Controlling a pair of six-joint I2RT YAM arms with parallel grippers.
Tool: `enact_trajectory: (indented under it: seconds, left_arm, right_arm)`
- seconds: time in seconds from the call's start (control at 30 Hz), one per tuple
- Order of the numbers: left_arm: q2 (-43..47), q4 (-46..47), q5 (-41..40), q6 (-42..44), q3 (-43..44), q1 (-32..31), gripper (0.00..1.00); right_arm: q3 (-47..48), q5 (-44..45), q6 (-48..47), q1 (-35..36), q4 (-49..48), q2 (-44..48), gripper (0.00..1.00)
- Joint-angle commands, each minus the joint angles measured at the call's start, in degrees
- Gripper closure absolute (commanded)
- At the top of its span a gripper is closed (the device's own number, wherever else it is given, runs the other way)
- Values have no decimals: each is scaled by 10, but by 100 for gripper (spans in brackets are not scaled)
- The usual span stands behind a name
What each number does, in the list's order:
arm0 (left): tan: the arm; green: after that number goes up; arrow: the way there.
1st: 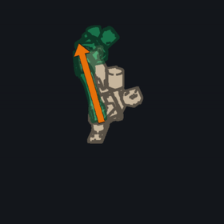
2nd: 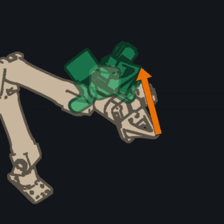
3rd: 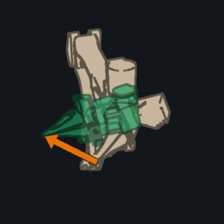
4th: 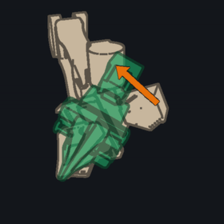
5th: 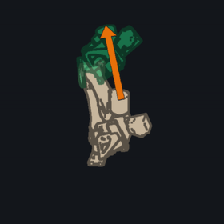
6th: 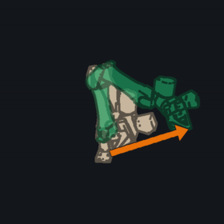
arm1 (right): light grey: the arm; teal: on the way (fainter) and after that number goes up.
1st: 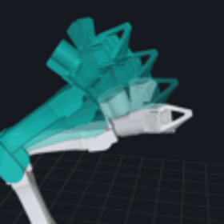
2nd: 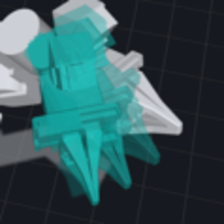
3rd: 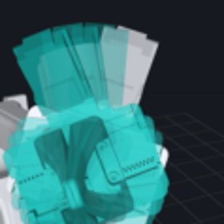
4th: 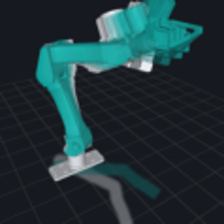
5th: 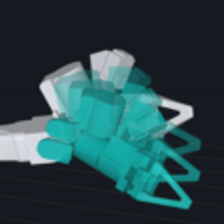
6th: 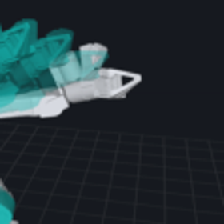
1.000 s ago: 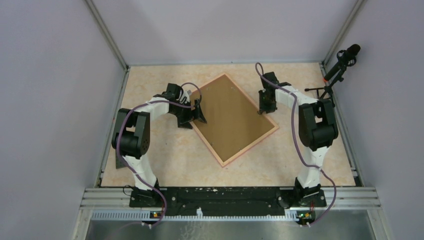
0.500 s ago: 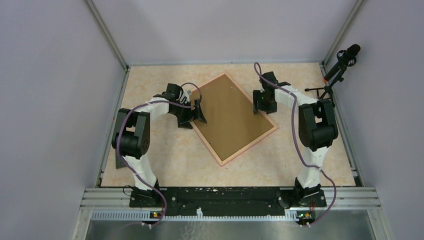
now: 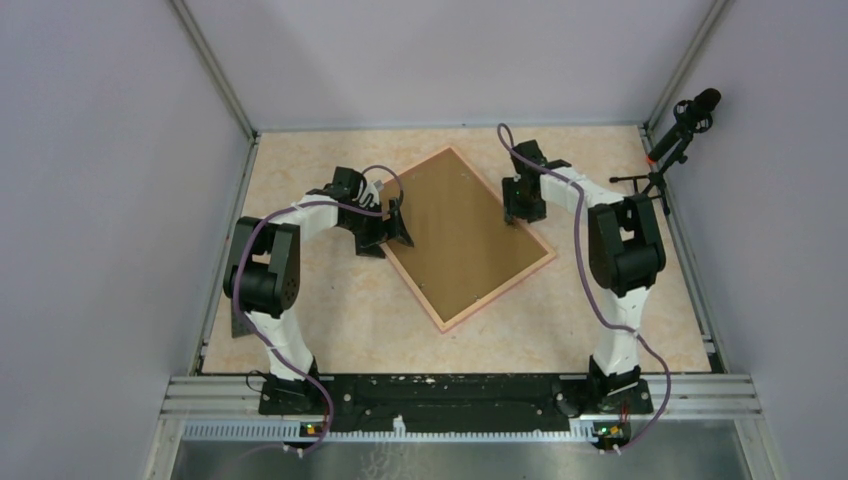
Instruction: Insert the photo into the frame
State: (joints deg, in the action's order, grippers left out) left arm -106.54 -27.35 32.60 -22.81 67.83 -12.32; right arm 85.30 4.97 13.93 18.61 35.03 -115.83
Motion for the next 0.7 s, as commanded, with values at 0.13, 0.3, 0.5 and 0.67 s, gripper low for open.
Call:
enact_trajectory:
  seconds: [0.13, 0.3, 0.5, 0.67]
  left_arm:
    - [7, 32, 22, 0, -2, -4, 1]
    - [6, 32, 20, 0, -3, -4, 1]
    - [9, 31, 18, 0, -3, -4, 1]
    - [9, 31, 18, 1, -2, -4, 1]
  right_arm:
    - [-20, 29, -11, 7, 2, 6, 59]
    - [-31, 33, 3, 6, -3, 17, 69]
    - [-30, 20, 34, -3, -7, 18, 86]
    - [-17, 16, 46, -3, 1, 20, 100]
